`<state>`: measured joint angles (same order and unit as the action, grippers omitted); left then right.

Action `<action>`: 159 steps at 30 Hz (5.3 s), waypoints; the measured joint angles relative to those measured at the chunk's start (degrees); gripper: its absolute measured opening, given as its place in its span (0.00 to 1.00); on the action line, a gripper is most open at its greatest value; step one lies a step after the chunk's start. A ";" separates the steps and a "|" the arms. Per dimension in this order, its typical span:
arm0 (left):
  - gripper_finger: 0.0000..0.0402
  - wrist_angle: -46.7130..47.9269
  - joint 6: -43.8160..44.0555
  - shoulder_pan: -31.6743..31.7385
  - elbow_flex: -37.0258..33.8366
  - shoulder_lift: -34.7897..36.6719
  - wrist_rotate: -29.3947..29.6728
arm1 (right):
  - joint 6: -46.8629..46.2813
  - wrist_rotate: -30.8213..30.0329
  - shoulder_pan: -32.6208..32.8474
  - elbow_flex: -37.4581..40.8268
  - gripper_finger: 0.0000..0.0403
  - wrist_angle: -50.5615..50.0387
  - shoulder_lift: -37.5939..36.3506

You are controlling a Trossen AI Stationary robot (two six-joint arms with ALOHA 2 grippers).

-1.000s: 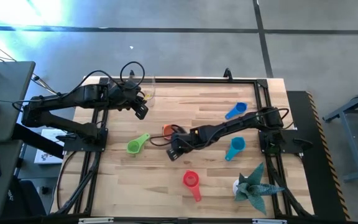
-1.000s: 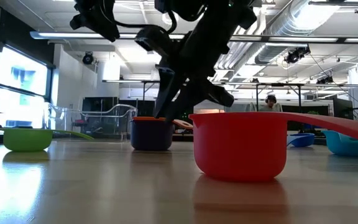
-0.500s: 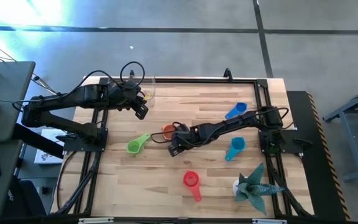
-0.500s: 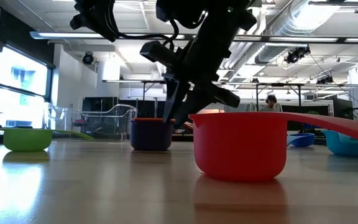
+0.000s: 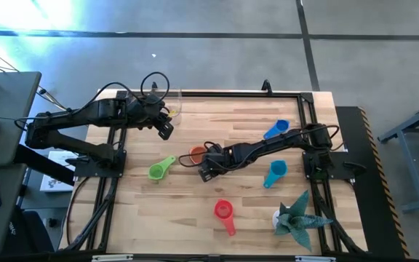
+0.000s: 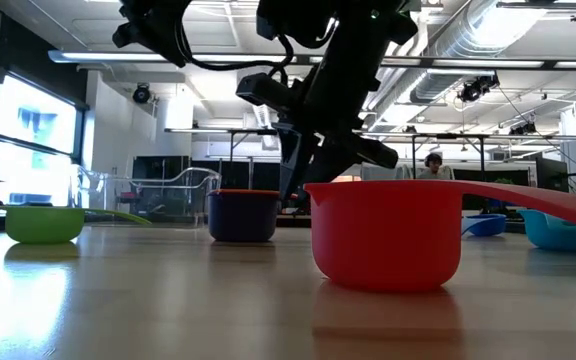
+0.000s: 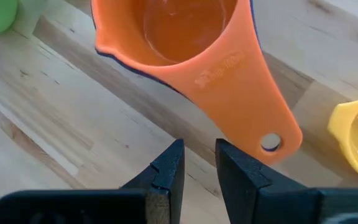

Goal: Nest measuring cups in basket
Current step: Stack the orange measuring cup on top of the violet measuring cup, then stack the red measuring cup on top of the orange measuring cup

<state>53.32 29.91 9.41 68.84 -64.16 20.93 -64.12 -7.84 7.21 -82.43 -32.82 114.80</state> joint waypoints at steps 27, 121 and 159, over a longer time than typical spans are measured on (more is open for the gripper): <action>0.23 0.02 1.32 -1.10 -0.02 -0.02 -6.69 | -4.48 7.38 14.15 -0.02 0.21 -7.11 -6.21; 0.23 -0.42 40.18 -22.93 -0.02 -0.11 2.64 | 72.30 13.21 -16.35 -17.14 0.00 -11.66 -5.62; 0.23 -0.57 49.48 -22.97 -0.08 -3.07 10.12 | 82.15 17.36 -17.02 -17.03 0.00 -7.07 3.19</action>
<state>52.75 79.40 -13.56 68.76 -67.23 31.04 18.04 9.52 -9.81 -99.46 -39.88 117.99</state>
